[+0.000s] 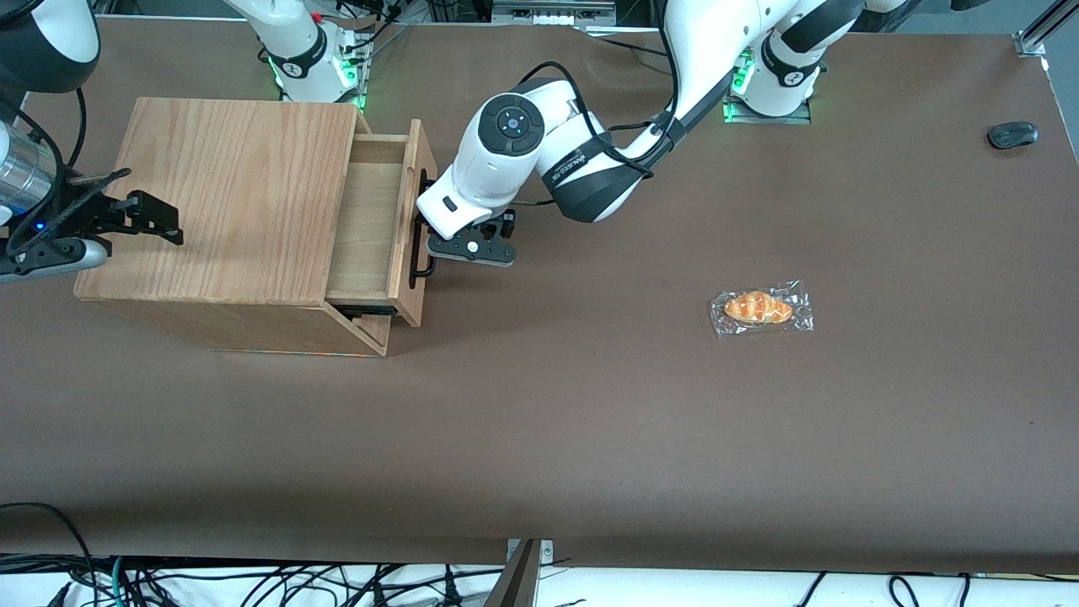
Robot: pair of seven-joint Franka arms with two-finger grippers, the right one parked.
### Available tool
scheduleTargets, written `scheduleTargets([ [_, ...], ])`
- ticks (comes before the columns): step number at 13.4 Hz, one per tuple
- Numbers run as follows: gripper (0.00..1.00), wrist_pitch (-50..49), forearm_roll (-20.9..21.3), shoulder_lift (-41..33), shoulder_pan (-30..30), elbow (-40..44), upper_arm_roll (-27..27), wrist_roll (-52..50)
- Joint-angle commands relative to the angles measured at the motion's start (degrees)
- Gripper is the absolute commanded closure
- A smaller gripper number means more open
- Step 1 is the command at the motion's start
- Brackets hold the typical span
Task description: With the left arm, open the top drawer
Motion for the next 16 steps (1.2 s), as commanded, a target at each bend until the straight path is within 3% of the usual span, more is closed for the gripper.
scheduleTargets([
  [1, 0.00, -1.06, 0.90, -0.54, 0.49, -0.36, -0.43, 0.83],
  [16, 0.00, -1.50, -2.61, -3.52, 3.12, 0.34, -1.93, -4.01],
])
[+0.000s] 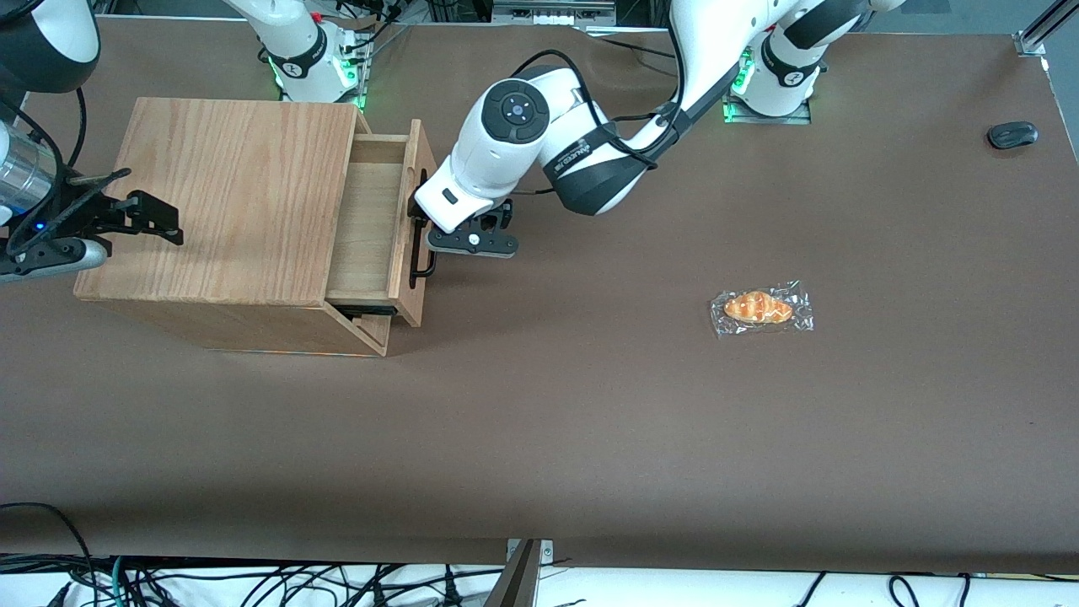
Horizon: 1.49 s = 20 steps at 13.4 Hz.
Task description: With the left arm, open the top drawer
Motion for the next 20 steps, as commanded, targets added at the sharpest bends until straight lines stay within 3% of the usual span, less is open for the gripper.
scheduleTargets([
  [1, 0.00, -1.53, -2.89, -2.62, 2.41, -0.32, -0.33, 0.14],
  [9, 0.00, -10.66, -4.13, -7.63, 15.33, -1.37, 0.02, 3.47],
  [13, 0.00, -19.71, -4.13, -8.07, 23.85, -1.73, 0.11, 14.26],
  [20, 0.00, -20.33, -3.17, -8.95, 35.81, -6.65, 0.54, 29.04],
])
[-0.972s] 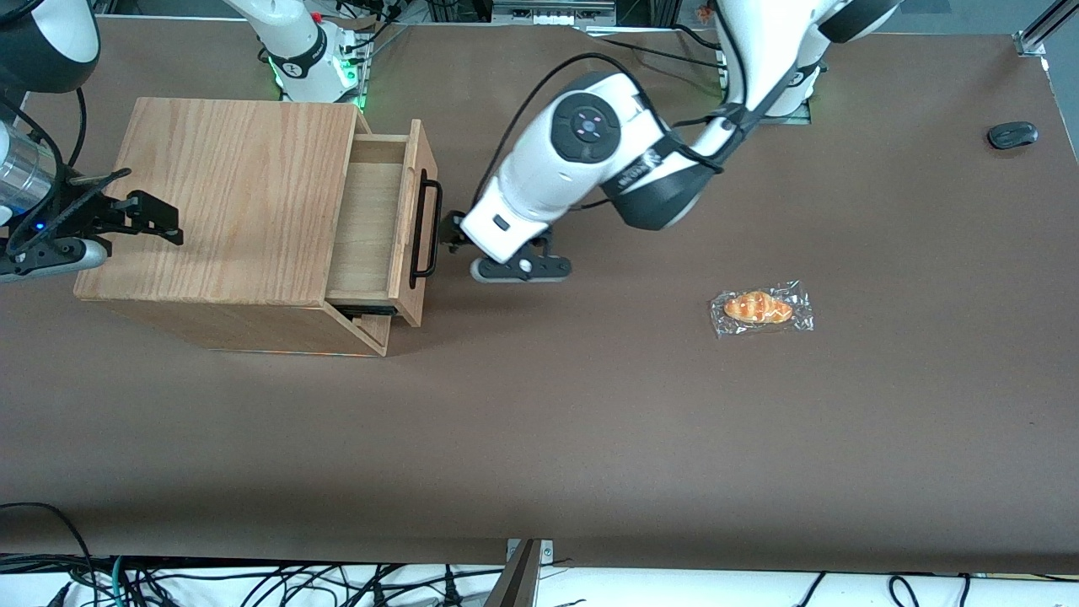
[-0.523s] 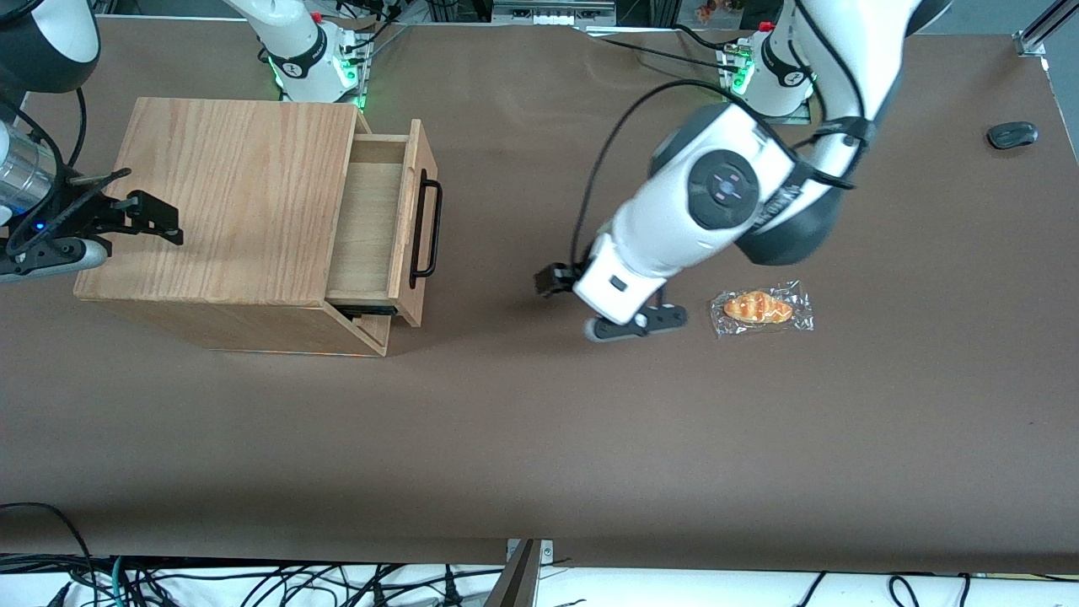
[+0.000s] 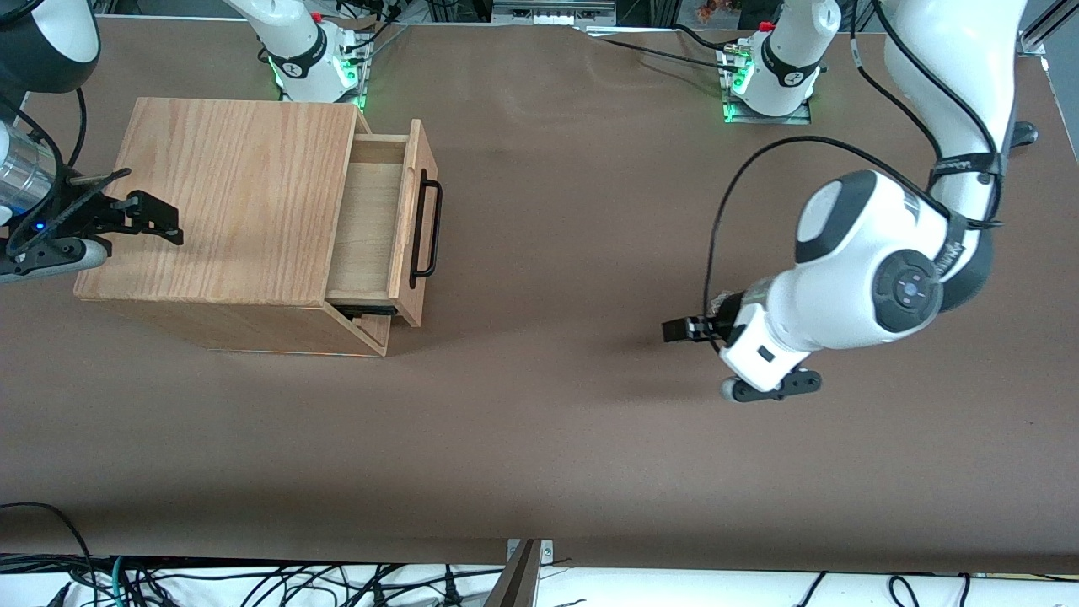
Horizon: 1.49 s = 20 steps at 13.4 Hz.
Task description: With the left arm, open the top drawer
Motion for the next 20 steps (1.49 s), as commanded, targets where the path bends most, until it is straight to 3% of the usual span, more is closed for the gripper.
scheduleTargets([
  [1, 0.00, -0.29, 0.63, -2.38, 3.73, -3.98, -0.10, 5.59],
  [4, 0.00, 0.41, 2.93, -5.44, 7.34, -9.07, 0.68, 14.35],
  [7, 0.00, 3.64, 1.00, -13.42, 4.11, -18.10, 11.98, 27.08],
  [9, 0.00, 7.35, -4.43, -19.84, 1.29, -26.19, 21.48, 37.97],
  [12, 0.00, 6.92, -4.72, -30.38, -4.06, -34.02, 31.69, 48.91],
  [16, 0.00, -6.05, -1.75, -39.11, -5.57, -31.86, 32.16, 49.54],
  [17, 0.00, -9.13, -0.08, -39.64, -5.83, -29.94, 31.90, 49.55],
  [20, 0.00, -11.62, -0.50, -39.65, -4.61, -24.83, 30.31, 48.84],
])
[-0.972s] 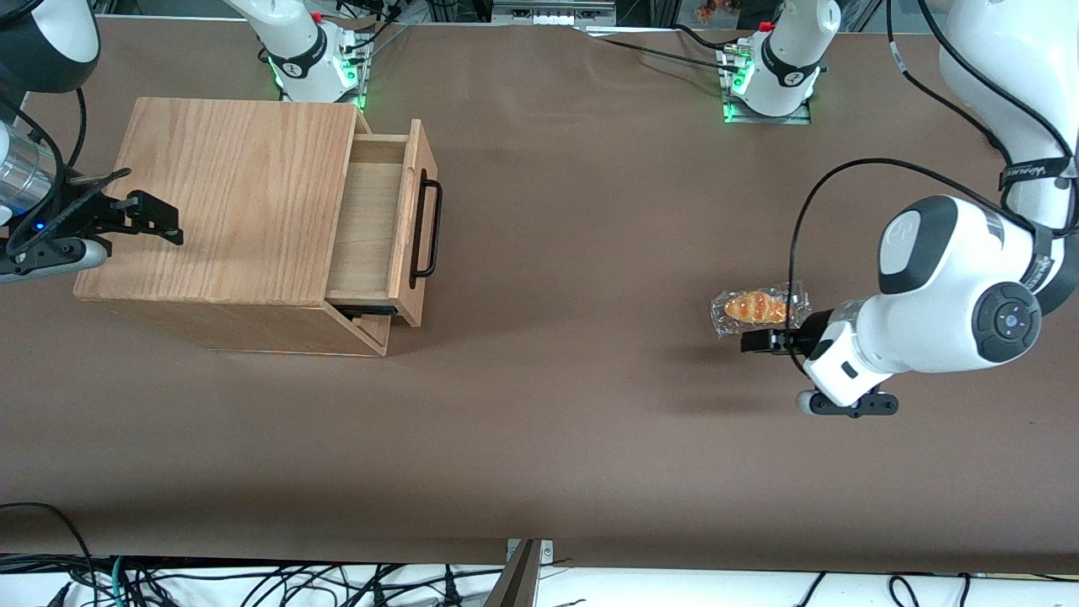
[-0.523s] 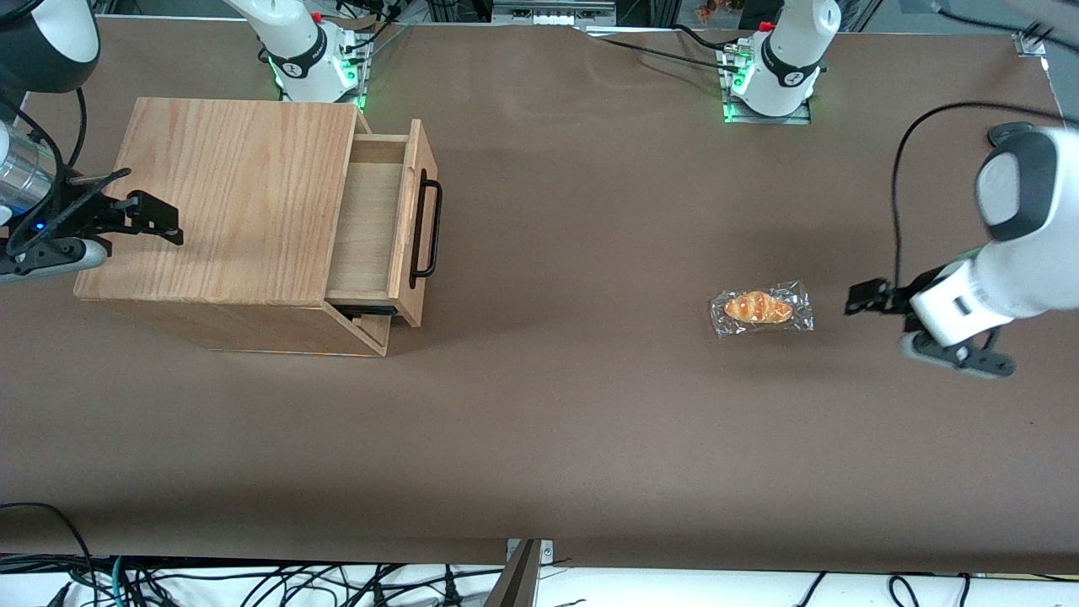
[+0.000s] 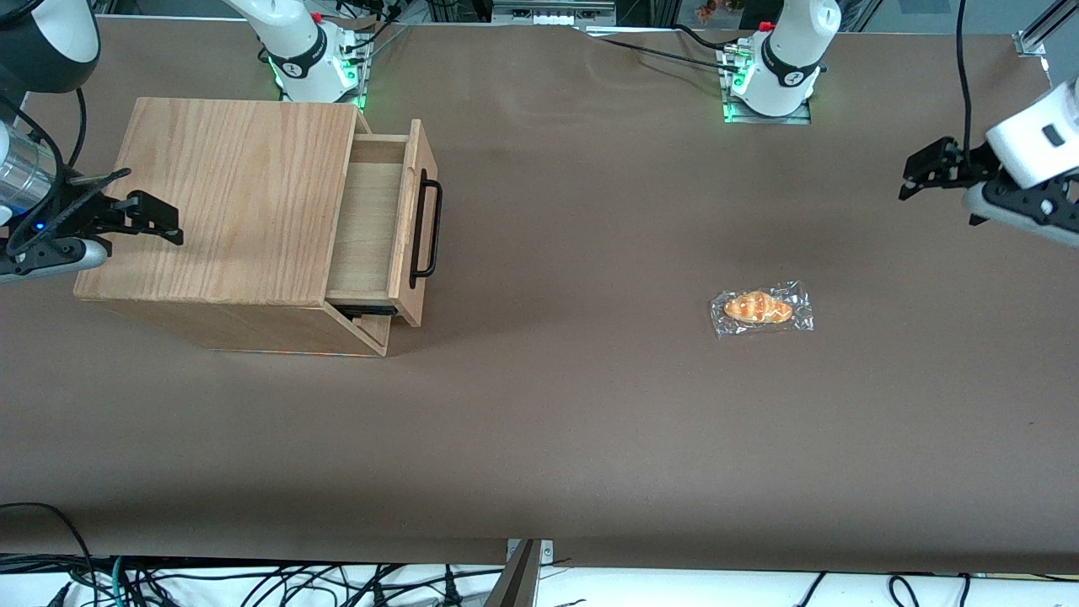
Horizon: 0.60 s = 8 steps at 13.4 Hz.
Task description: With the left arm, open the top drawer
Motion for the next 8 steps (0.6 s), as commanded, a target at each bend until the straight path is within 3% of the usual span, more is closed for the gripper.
scheduleTargets([
  [1, 0.00, -1.53, 1.07, 1.40, 0.68, 3.14, -0.67, 0.28],
  [8, 0.00, -0.92, 1.52, 2.81, 0.42, 3.23, -0.59, -0.16],
])
